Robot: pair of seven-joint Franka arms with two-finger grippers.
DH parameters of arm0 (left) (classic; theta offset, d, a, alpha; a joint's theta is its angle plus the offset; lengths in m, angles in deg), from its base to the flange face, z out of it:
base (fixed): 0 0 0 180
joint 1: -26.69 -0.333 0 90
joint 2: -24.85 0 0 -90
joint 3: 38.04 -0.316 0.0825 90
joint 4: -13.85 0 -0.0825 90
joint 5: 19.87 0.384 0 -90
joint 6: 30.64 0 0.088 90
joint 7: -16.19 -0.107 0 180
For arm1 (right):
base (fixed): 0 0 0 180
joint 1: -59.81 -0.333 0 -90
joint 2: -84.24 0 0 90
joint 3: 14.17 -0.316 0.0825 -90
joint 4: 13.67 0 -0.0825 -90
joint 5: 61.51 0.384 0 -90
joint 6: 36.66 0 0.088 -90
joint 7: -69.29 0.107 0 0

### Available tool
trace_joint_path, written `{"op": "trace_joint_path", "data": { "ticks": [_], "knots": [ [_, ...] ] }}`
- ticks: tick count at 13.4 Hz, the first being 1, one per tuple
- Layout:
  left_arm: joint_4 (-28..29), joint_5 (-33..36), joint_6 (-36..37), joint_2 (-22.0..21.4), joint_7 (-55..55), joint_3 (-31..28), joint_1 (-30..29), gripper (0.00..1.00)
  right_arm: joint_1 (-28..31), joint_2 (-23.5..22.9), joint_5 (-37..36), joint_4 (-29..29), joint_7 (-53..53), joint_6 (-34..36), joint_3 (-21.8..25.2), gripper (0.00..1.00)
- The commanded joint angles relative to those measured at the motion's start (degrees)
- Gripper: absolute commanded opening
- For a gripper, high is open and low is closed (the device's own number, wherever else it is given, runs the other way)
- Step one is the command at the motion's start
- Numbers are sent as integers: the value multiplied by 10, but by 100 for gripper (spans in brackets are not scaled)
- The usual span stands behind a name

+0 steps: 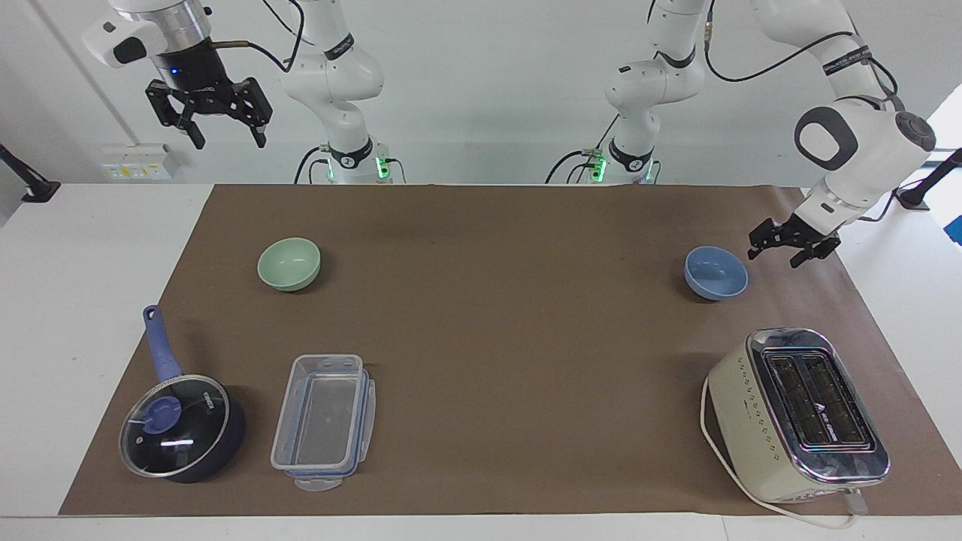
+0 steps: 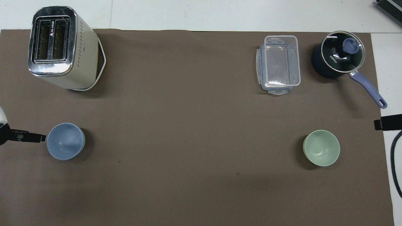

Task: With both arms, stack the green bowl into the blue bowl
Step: 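Move the left gripper to the blue bowl rim and grip it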

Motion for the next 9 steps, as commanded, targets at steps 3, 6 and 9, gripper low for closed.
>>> {"op": "trace_joint_path", "data": {
  "ticks": [3, 6, 9],
  "knots": [
    [82, -44, -109, -6, -9, 6, 4, 100, 6, 14, 9, -15, -13, -4, -2, 100],
    [98, -62, -127, -4, -9, 6, 5, 84, 6, 14, 9, -15, -13, -4, -2, 100],
    [99, -74, -128, -4, -8, 6, 5, 28, 6, 14, 10, -15, -13, -4, -2, 100]
  ]
}}
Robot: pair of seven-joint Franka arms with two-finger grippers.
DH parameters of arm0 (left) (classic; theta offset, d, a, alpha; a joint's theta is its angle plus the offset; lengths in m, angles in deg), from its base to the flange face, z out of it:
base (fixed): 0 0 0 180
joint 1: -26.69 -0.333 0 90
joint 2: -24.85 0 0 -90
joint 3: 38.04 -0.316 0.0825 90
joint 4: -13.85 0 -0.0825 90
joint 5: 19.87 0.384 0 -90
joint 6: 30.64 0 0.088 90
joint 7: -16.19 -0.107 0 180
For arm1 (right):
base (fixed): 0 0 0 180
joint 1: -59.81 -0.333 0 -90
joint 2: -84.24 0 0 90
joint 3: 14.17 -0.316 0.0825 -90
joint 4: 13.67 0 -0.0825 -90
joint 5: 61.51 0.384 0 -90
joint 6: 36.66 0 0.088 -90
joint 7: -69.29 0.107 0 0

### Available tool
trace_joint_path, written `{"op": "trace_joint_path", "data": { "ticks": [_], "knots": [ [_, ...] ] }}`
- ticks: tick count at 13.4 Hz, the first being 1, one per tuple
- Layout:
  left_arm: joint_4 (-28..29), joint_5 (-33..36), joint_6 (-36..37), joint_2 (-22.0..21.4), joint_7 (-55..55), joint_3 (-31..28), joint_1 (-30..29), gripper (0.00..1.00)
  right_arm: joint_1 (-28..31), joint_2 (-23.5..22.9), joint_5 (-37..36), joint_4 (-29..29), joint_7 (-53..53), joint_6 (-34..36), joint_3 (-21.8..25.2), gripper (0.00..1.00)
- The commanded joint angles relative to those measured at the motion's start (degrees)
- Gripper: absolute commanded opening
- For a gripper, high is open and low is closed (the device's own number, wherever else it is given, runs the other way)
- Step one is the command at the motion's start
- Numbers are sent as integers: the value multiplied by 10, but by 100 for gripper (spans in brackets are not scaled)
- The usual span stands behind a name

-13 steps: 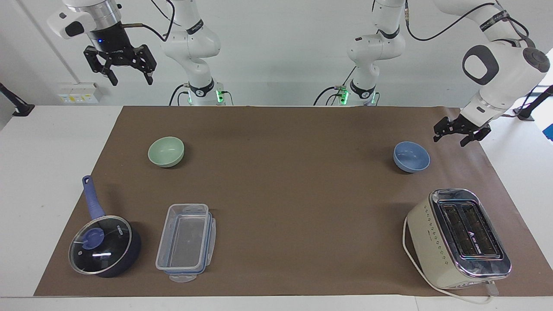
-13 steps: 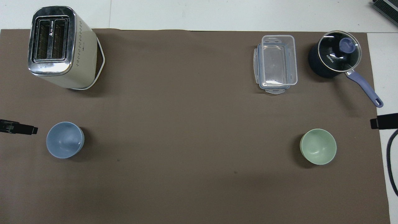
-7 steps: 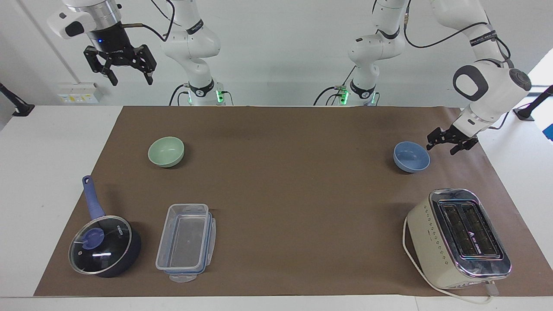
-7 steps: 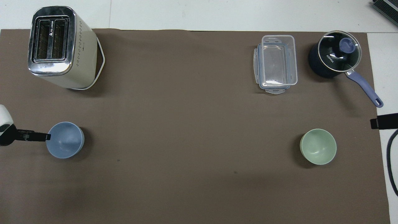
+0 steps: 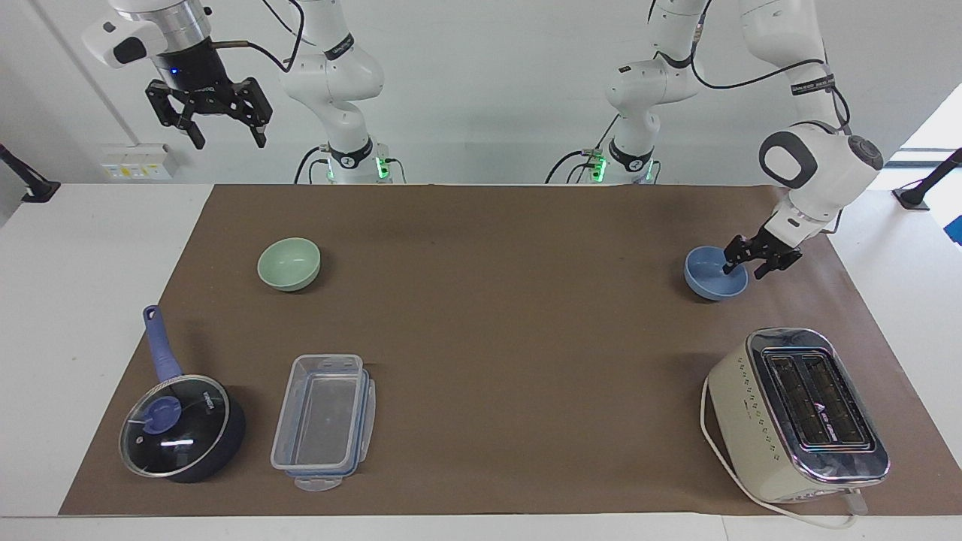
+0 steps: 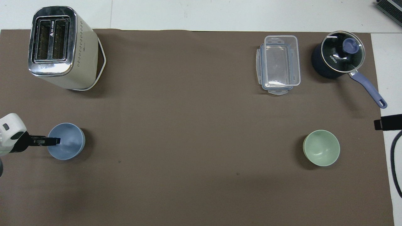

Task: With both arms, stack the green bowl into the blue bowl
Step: 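Move the left gripper to the blue bowl rim and grip it, then drag the blue bowl with the left gripper toward the table center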

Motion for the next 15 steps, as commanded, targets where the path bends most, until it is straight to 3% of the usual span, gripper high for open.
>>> {"op": "trace_joint_path", "data": {
  "ticks": [1, 2, 10, 15],
  "knots": [
    [12, -15, -15, -7, -7, -1, 3, 14, 6, 14, 10, -15, -13, -4, -2, 100],
    [12, -15, -14, -6, -7, -1, 3, 0, 6, 14, 9, -15, -13, -4, -2, 100],
    [0, -15, -2, -18, -3, 0, 13, 0, 6, 14, 9, -15, -13, -4, -2, 100],
    [0, -15, 26, -70, 141, 7, 113, 0, 6, 14, 9, -15, -13, -4, -2, 100]
  ]
}}
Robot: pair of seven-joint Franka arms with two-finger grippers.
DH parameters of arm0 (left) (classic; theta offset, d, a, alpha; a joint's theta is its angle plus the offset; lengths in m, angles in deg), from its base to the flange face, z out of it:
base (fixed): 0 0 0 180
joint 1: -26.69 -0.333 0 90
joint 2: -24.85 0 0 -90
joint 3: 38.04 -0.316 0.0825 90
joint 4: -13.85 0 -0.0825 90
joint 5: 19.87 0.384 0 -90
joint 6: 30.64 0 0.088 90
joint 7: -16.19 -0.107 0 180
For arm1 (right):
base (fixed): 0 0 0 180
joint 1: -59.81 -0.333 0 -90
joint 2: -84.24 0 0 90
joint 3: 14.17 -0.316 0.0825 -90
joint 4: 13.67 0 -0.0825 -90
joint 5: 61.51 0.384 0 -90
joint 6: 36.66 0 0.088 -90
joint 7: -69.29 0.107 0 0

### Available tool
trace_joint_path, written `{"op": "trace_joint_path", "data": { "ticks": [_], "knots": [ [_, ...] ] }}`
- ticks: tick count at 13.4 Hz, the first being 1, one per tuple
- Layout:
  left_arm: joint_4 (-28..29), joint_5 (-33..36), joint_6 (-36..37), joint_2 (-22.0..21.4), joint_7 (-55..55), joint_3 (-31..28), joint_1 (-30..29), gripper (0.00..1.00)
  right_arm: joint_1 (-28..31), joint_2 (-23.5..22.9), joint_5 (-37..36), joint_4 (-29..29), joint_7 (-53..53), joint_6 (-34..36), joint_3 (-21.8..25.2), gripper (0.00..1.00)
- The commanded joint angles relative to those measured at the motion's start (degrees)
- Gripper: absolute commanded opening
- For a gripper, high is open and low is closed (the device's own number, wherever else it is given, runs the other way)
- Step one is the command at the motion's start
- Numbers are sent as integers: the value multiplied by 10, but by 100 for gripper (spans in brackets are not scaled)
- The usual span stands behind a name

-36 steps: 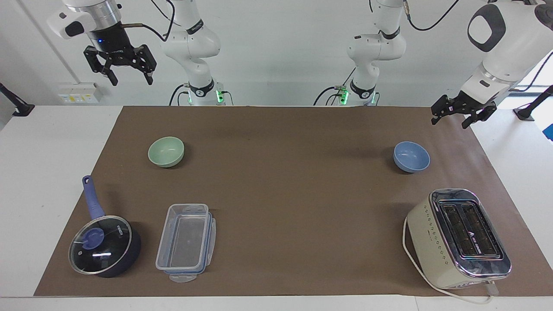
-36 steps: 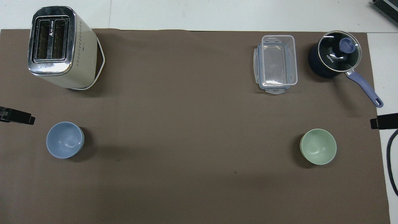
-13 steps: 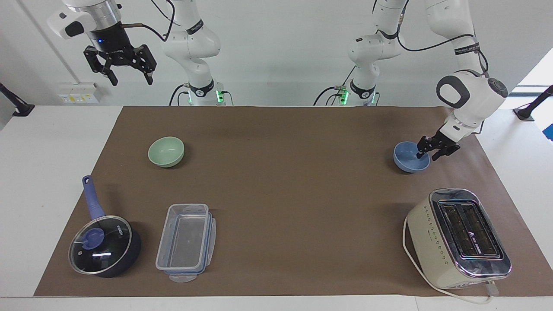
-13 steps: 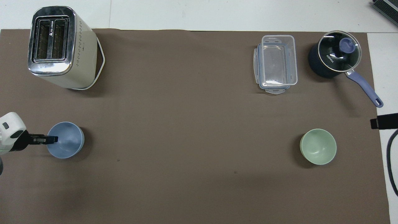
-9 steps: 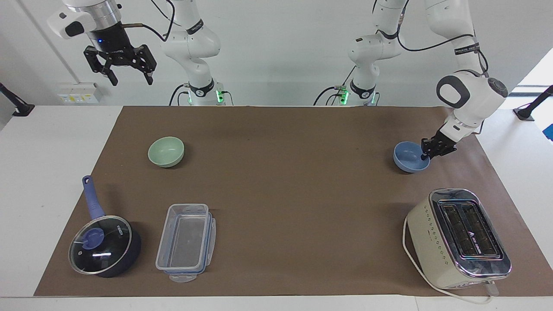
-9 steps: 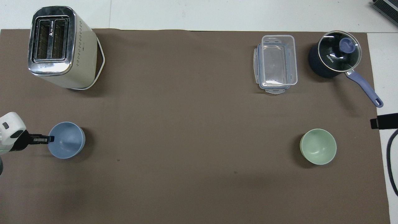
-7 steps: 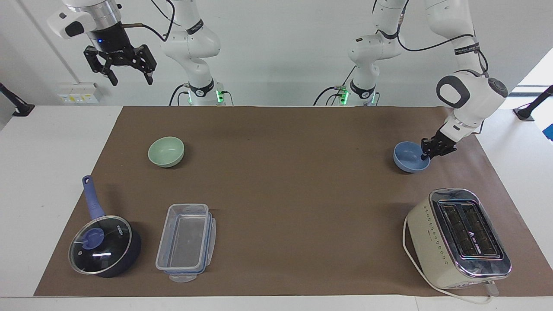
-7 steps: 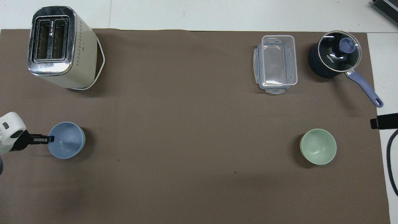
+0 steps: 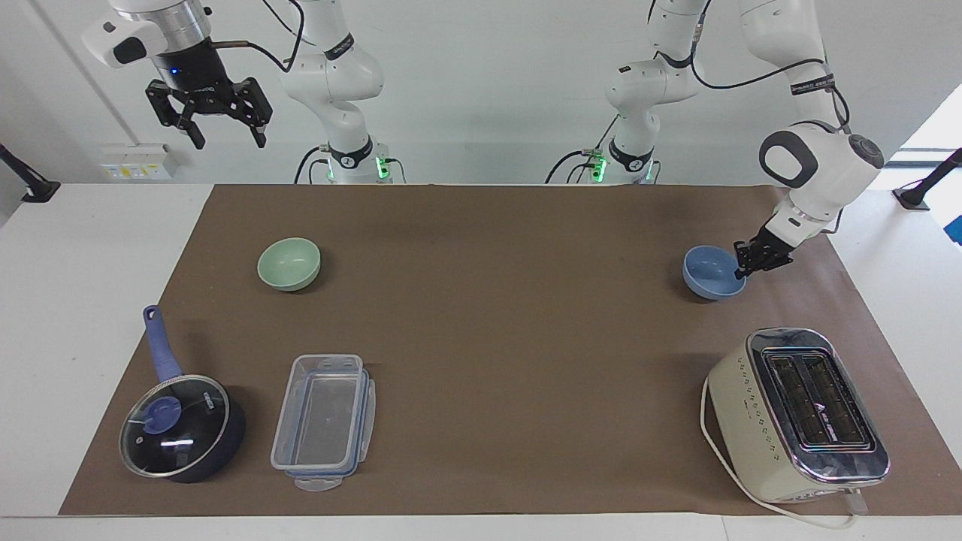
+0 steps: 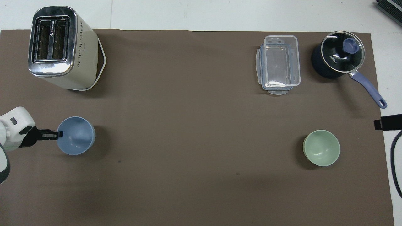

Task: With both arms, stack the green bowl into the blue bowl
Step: 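Drag the blue bowl with the left gripper toward the table center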

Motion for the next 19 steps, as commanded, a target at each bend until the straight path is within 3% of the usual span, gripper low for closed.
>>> {"op": "trace_joint_path", "data": {
  "ticks": [1, 8, 13, 19],
  "knots": [
    [3, -9, 10, -23, 106, -5, 81, 0, 6, 14, 9, -15, -13, -4, -2, 100],
    [-28, -6, -42, 2, 423, -3, 307, 0, 6, 14, 10, -15, -13, -4, -2, 100],
    [-27, -6, -104, 49, 513, -1, 423, 0, 6, 14, 9, -15, -13, -4, -2, 100],
    [-28, -6, -162, 101, 568, 0, 492, 0, 6, 14, 9, -15, -13, -4, -2, 100]
  ]
}}
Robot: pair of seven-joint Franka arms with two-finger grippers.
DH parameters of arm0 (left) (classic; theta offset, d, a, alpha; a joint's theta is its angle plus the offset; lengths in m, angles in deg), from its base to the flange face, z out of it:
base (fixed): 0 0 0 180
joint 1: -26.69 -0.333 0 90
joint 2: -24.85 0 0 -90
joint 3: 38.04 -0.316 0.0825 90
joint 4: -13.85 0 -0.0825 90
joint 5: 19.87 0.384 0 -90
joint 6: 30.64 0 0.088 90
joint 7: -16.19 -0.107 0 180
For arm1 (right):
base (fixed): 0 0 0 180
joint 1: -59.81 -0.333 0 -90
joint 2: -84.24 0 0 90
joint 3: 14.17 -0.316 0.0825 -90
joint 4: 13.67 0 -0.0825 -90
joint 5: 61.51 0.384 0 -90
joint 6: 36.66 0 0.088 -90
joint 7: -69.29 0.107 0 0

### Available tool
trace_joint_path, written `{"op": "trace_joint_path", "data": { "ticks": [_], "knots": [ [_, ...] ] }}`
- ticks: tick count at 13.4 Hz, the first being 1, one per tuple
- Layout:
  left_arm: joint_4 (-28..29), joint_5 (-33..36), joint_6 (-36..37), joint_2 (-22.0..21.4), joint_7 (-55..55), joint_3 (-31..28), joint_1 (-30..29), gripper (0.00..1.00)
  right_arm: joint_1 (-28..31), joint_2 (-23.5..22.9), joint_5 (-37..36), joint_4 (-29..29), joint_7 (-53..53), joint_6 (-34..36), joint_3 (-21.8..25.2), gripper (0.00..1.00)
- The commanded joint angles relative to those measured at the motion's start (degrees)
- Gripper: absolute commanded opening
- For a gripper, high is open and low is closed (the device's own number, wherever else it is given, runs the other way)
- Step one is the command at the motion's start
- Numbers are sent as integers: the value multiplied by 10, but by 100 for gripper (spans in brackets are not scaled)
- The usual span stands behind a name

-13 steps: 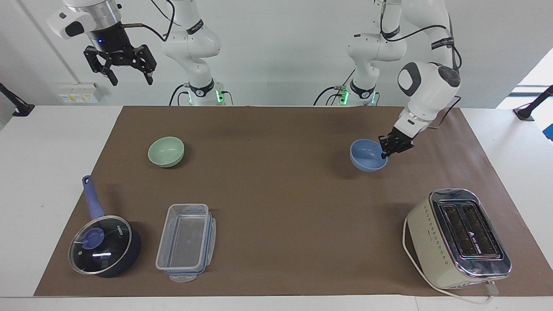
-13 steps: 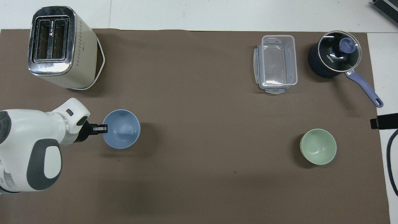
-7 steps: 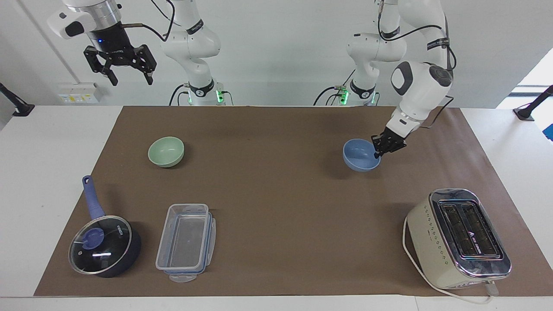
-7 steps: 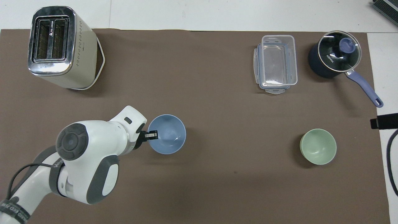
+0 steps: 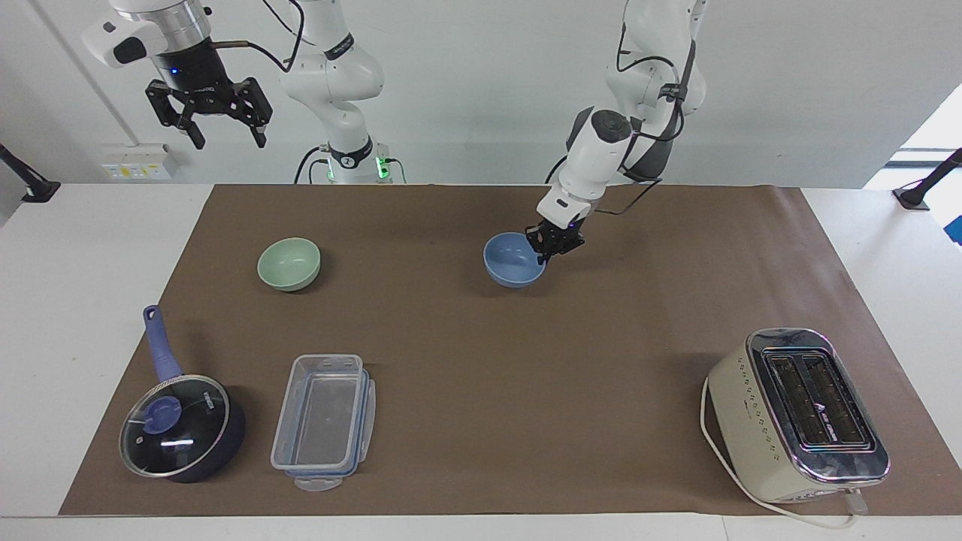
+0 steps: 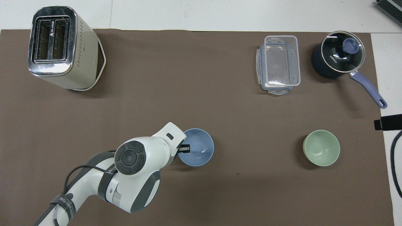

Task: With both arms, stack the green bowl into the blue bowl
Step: 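Drag the blue bowl with the left gripper toward the table center, then release the blue bowl and retract the left gripper to the edge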

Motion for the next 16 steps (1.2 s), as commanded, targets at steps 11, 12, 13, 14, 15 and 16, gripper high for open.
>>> {"op": "trace_joint_path", "data": {
  "ticks": [11, 12, 13, 14, 15, 16],
  "knots": [
    [-50, 1, 10, 9, -25, -20, -19, 98, 6, 14, 9, -15, -13, -4, -2, 100],
    [-52, 4, 25, -4, -48, -20, -36, 99, 6, 14, 9, -15, -13, -4, -2, 100],
    [-53, 6, 45, -21, -72, -20, -51, 100, 6, 14, 9, -15, -13, -4, -2, 100],
    [-55, 6, 63, -34, -104, -20, -74, 100, 6, 14, 9, -15, -13, -4, -2, 100],
    [-59, 6, 84, -54, -145, -20, -97, 100, 6, 14, 9, -15, -13, -4, -2, 100],
    [-65, 7, 115, -73, -179, -20, -126, 100, 6, 14, 10, -15, -13, -4, -2, 100]
  ]
}}
